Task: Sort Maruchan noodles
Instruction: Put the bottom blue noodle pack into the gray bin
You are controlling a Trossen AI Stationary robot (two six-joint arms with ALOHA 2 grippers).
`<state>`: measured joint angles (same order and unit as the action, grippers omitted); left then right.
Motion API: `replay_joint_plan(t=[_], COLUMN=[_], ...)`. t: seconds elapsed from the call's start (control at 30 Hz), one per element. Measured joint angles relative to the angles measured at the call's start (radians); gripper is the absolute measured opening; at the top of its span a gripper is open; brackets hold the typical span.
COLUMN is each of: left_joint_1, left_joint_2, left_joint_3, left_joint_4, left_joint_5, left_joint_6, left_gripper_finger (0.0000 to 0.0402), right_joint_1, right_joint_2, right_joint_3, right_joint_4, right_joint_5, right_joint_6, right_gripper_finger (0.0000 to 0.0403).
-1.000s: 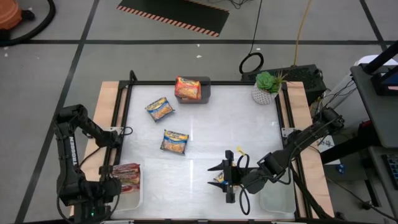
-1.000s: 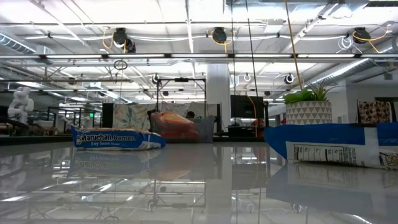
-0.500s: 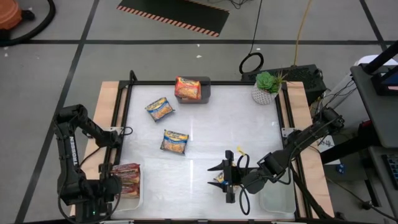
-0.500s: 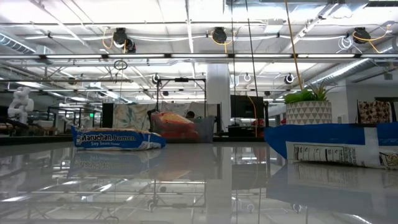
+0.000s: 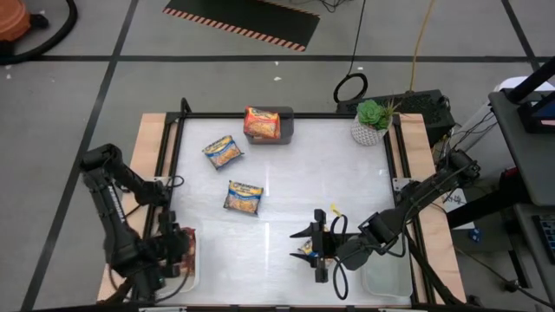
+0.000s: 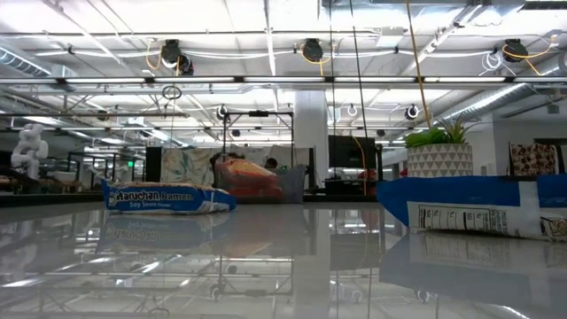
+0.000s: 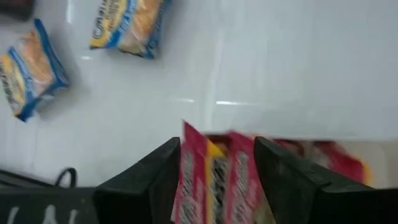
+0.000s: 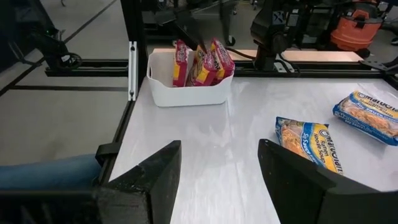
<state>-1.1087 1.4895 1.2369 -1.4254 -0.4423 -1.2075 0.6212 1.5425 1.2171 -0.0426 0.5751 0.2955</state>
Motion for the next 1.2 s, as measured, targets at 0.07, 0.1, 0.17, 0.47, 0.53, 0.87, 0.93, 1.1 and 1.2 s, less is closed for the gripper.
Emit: replay_joint_plan(t=[0.07,0.1,0.17,0.47,0.53,0.87,0.93,1.1,1.2], left_joint_1=[0.041,0.063,0.104,0.252,0.28,0.374,0.378,0.379,0.379], left_joint_2=[0.0,0.0,0.0,0.0,0.0,0.0,0.0,0.0,0.0], left_joint_3=[0.0,0.0,0.0,0.0,0.0,0.0,0.0,0.0,0.0], left_joint_4=[0.0,0.0,0.001,0.043,0.06,0.223,0.245,0.277,0.276], left_joint_5=[-0.002,-0.002,-0.003,-0.065,-0.086,-0.093,-0.092,-0.092,-0.092], left_joint_6=[0.03,0.042,0.066,0.193,0.223,0.323,0.338,0.37,0.373], left_gripper_finger=[0.0209,0.0209,0.0209,0.0209,0.0209,0.0209,0.0209,0.0209,0.0209], right_joint_1=[0.0,0.0,0.0,0.005,0.005,0.008,0.008,-0.014,-0.03], right_joint_2=[0.0,0.0,0.0,0.0,0.0,0.0,0.0,0.001,0.001], right_joint_3=[0.0,0.0,0.0,0.0,0.0,-0.069,-0.106,-0.185,-0.202], right_joint_4=[-0.011,-0.021,-0.054,-0.307,-0.346,-0.426,-0.424,-0.459,-0.5], right_joint_5=[0.0,0.0,0.0,-0.017,-0.054,-0.108,-0.108,-0.161,-0.228], right_joint_6=[0.0,0.001,0.012,0.103,0.133,0.195,0.22,0.342,0.421], right_gripper_finger=[0.0208,0.0208,0.0208,0.0208,0.0208,0.0208,0.0208,0.0208,0.0208])
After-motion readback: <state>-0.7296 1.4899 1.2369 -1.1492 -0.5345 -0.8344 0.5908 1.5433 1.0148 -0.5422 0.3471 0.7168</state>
